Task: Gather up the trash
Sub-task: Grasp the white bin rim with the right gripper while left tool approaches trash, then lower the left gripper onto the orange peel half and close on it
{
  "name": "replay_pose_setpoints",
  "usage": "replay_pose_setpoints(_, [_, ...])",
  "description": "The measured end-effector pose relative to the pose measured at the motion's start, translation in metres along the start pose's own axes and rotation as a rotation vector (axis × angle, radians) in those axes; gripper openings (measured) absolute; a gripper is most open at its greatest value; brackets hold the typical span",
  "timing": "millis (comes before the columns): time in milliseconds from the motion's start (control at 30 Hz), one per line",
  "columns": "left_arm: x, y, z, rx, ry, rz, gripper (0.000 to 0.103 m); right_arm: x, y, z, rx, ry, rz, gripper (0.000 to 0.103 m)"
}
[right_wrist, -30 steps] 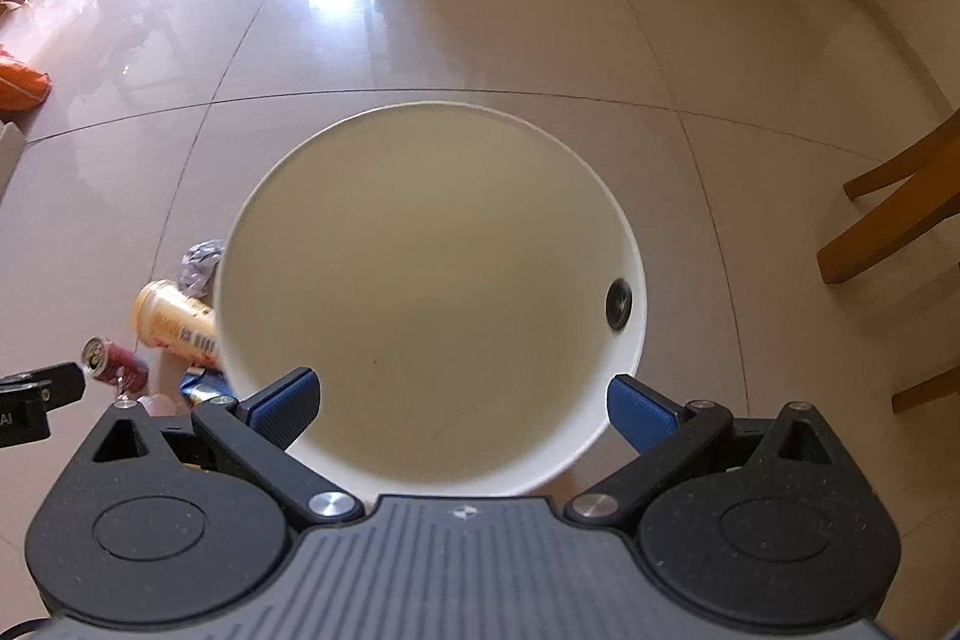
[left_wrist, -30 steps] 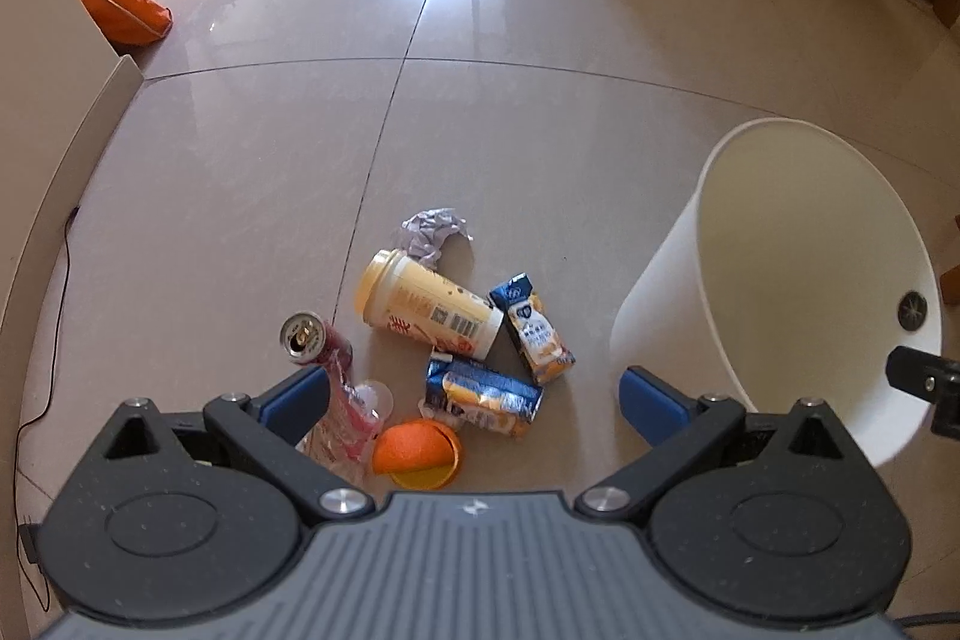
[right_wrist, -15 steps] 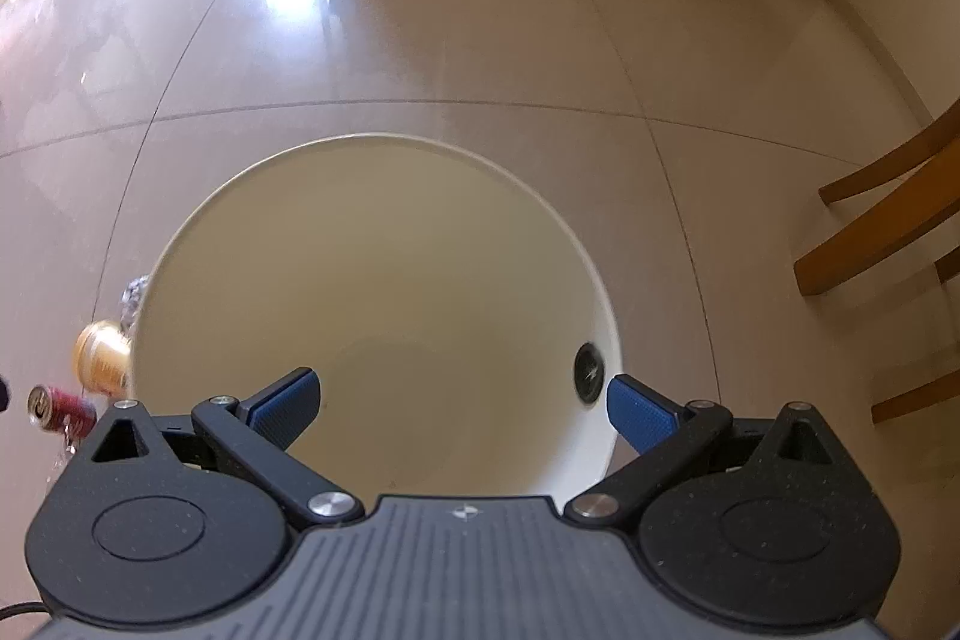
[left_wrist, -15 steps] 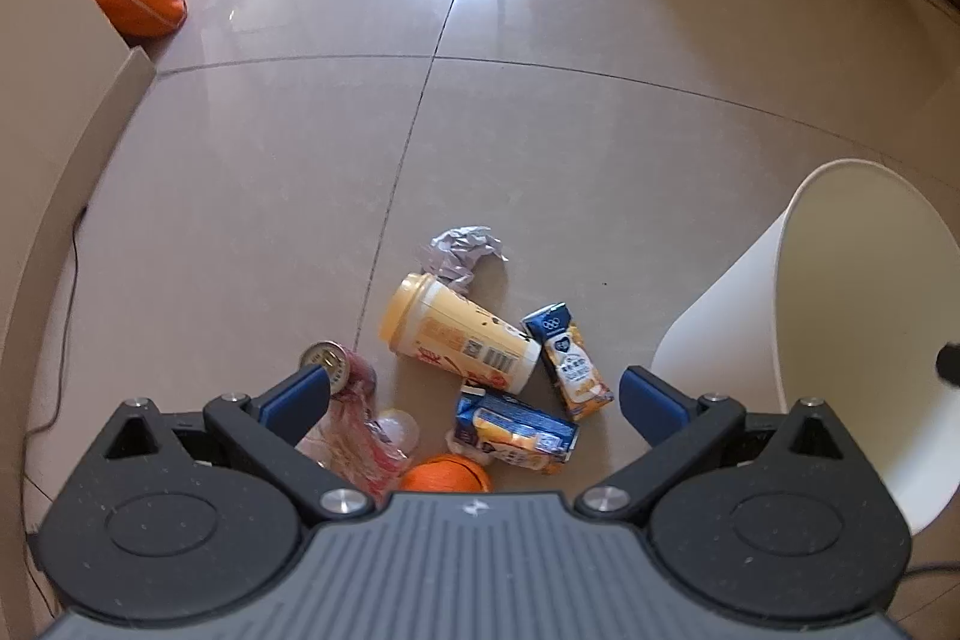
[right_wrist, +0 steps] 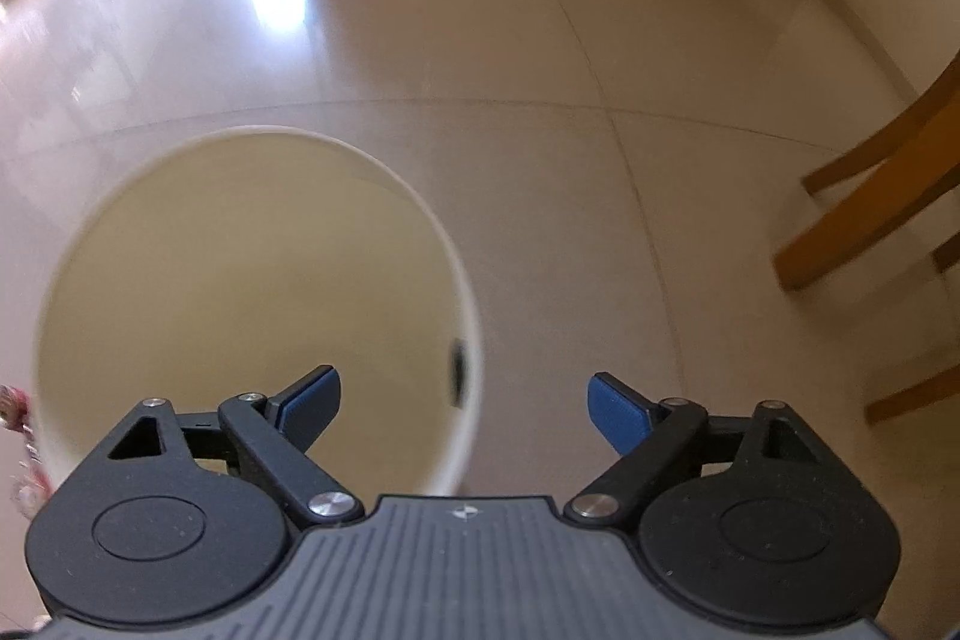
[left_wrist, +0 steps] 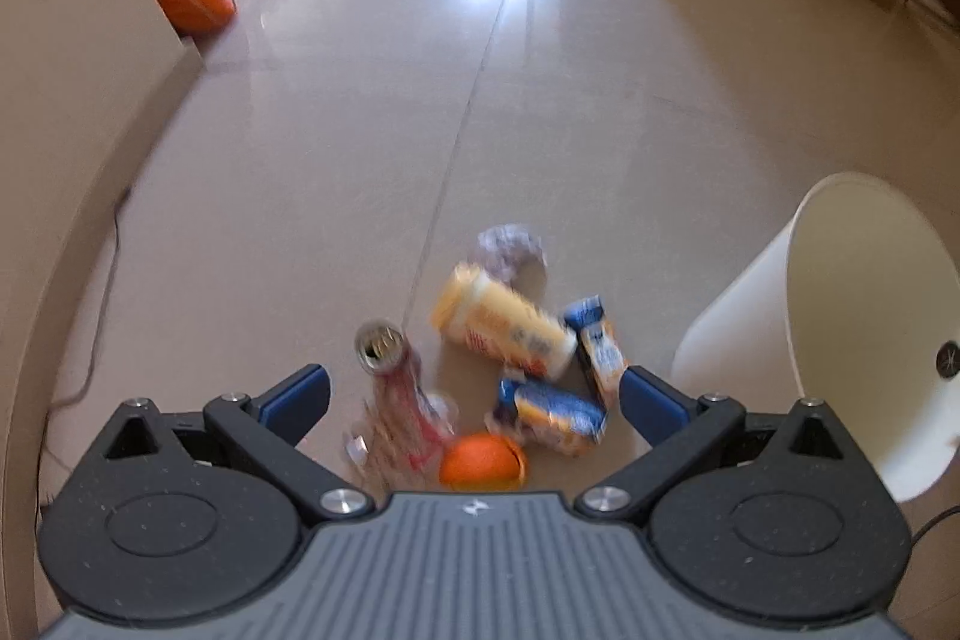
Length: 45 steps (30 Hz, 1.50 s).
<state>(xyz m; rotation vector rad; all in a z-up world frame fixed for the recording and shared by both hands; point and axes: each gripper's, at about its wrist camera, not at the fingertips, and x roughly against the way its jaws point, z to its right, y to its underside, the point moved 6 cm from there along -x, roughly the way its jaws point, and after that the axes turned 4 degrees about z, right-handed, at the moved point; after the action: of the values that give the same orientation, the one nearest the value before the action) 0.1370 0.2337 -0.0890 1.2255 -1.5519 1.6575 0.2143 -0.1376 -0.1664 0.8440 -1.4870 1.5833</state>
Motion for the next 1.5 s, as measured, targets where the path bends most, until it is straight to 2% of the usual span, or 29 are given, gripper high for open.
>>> replay_pose_setpoints(67, [0.002, -0.001, -0.005, 0.036, -0.022, 0.014, 0.102, -0.005, 0.000, 0.004, -0.014, -0.024, -0.027, 0.079])
replay_pose_setpoints(133, [-0.001, 0.003, -0.007, 0.067, -0.005, -0.012, 0.102, -0.011, 0.000, 0.007, -0.040, -0.049, -0.071, 0.070])
replay_pose_setpoints(233, [-0.004, 0.003, -0.006, 0.118, -0.004, -0.049, 0.102, -0.018, -0.004, 0.012, -0.073, -0.065, -0.095, 0.062])
replay_pose_setpoints(333, [-0.001, -0.005, 0.004, 0.088, -0.005, -0.002, 0.102, -0.027, -0.007, 0.012, -0.096, -0.068, -0.109, 0.053])
replay_pose_setpoints(400, [-0.003, -0.011, 0.013, 0.060, 0.010, 0.000, 0.102, -0.033, -0.004, 0.012, -0.103, -0.063, -0.127, 0.050])
replay_pose_setpoints(500, [-0.004, -0.018, 0.021, 0.081, 0.037, -0.005, 0.102, -0.043, -0.005, 0.016, -0.094, -0.066, -0.139, 0.044])
replay_pose_setpoints(567, [-0.001, -0.021, 0.026, 0.077, 0.062, 0.013, 0.102, -0.048, -0.005, 0.015, -0.089, -0.074, -0.136, 0.029])
replay_pose_setpoints(633, [0.001, -0.023, 0.028, 0.062, 0.055, 0.029, 0.102, -0.051, -0.006, 0.012, -0.099, -0.082, -0.147, 0.019])
replay_pose_setpoints(733, [-0.003, -0.022, 0.031, 0.063, 0.059, 0.014, 0.102, -0.052, -0.006, 0.006, -0.091, -0.086, -0.159, 0.010])
replay_pose_setpoints(867, [-0.009, -0.019, 0.034, 0.052, 0.073, -0.005, 0.102, -0.053, -0.006, 0.002, -0.070, -0.077, -0.156, 0.010])
replay_pose_setpoints(1167, [-0.005, -0.026, 0.025, 0.037, 0.117, 0.028, 0.102, -0.053, -0.012, -0.004, -0.055, -0.064, -0.168, 0.011])
replay_pose_setpoints(1300, [-0.010, -0.027, 0.020, 0.060, 0.108, 0.015, 0.102, -0.055, -0.015, -0.005, -0.051, -0.065, -0.176, 0.011])
replay_pose_setpoints(1500, [-0.012, -0.026, 0.025, 0.055, 0.114, 0.014, 0.102, -0.044, -0.001, -0.007, -0.047, -0.061, -0.190, 0.011])
